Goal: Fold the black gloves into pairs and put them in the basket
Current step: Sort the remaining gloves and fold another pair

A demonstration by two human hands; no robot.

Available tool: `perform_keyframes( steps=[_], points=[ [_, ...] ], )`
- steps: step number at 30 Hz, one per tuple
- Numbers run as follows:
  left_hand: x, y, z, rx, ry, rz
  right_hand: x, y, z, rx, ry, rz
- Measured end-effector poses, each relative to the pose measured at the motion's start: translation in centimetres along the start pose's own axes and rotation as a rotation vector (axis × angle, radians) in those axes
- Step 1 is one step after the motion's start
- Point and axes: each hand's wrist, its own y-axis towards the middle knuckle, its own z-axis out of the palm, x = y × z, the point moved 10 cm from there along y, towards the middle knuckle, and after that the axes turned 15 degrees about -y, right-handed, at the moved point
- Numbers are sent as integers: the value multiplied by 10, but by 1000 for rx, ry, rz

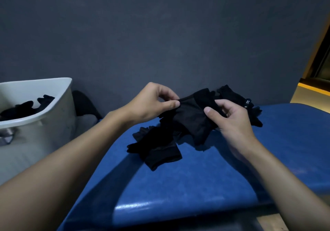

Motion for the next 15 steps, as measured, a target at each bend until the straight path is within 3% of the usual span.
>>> perform_keyframes(
  steps=[15],
  points=[
    [32,-43,-38,-163,-118,11,24,-1,42,55,-168,-177]
  ],
)
